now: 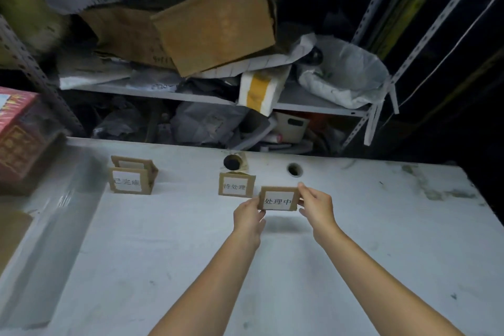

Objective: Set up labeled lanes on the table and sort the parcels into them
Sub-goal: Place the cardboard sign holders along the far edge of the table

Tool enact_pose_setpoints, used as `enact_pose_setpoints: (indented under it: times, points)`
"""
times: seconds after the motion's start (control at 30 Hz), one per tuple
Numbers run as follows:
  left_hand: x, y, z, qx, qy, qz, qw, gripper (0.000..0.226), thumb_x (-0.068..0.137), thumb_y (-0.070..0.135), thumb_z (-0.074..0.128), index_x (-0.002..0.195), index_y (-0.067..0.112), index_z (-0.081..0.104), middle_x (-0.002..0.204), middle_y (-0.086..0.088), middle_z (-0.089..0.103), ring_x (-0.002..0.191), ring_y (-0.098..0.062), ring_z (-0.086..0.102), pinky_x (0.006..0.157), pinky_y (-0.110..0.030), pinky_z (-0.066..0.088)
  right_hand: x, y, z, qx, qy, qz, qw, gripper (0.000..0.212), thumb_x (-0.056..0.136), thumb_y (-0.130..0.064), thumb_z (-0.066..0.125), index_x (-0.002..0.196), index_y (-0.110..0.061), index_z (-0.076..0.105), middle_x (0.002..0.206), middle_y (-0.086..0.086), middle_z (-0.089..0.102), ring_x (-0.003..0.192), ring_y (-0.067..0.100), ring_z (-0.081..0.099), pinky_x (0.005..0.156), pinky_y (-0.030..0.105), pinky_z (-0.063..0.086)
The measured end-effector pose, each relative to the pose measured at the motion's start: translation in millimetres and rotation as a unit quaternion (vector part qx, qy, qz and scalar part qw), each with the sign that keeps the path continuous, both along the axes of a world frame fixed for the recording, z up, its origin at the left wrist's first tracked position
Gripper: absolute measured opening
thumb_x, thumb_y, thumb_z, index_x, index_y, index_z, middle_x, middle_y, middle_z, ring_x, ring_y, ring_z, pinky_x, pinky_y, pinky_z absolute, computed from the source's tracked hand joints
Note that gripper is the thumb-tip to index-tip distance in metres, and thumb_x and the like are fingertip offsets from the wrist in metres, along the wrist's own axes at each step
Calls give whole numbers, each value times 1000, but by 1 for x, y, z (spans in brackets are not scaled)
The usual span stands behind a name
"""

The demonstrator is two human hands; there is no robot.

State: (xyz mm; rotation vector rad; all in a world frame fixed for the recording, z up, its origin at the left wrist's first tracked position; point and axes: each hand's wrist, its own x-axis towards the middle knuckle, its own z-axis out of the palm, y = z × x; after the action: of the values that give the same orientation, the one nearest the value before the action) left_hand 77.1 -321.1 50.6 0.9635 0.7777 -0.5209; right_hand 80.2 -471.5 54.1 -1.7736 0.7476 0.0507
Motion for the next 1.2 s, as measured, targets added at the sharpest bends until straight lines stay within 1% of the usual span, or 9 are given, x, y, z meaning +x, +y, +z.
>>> enact_pose_setpoints:
  times: [0.13,0.23,0.43,0.57,0.73,0.8,0.9,0.97,1.2]
  points:
    - [17,-61,-14,34,13,-3,999,18,102,22,53,90,18,65,93,-1,69,90,-18,62,73,-26,50,19,-61,-24,-4,4,-5,1000,40,96,-43,60,80,-8,70,92,11,75,100,32,69,94,52,54]
    - [32,-95,-31,70,6,-17,997,24,100,17,52,81,16,67,89,-6,70,76,-20,58,70,-29,48,35,-94,-42,3,5,0,1000,39,97,-42,59,82,-9,71,88,8,75,97,29,69,91,49,54]
    - [48,-130,-59,134,-11,-52,990,21,94,7,53,82,14,69,99,-14,72,81,-22,57,78,-33,46,50,-127,-67,-4,17,9,1000,38,97,-41,58,83,-8,72,88,9,75,92,29,69,83,42,56]
    - [53,-147,-68,137,-10,-59,989,25,93,9,51,81,13,73,85,-6,71,76,-20,56,74,-30,45,56,-142,-79,-4,22,2,1000,41,97,-42,56,81,-7,71,85,11,74,90,32,70,82,42,56]
    - [54,-159,-67,119,-13,-70,990,29,99,16,43,86,19,69,95,-1,70,87,-17,53,70,-26,41,61,-155,-84,12,35,3,999,40,98,-43,55,82,-11,72,83,5,74,89,28,70,85,44,55]
    - [50,-158,-59,125,-12,-79,989,26,103,19,42,90,21,64,97,4,67,93,-17,56,79,-27,44,59,-158,-78,16,32,9,999,36,99,-41,54,84,-14,72,86,0,74,90,24,69,81,39,54]
    - [36,-143,-49,137,-10,-88,987,15,104,23,45,109,23,59,97,7,60,95,-18,56,89,-31,47,49,-162,-62,-27,9,15,999,27,102,-37,52,106,-17,70,103,-4,69,98,18,62,82,30,45]
    - [19,-120,-47,149,-10,-112,982,20,104,24,47,120,24,60,107,6,61,98,-17,62,91,-32,51,40,-159,-52,-90,-26,0,996,30,101,-35,53,119,-16,67,117,0,67,109,19,60,89,34,47]
    - [-45,53,-39,243,28,-72,967,22,100,20,54,119,19,65,114,-2,68,99,-20,68,88,-34,52,30,-30,-9,-86,-133,111,981,21,100,-24,57,116,-17,68,115,-1,65,106,17,59,87,32,48]
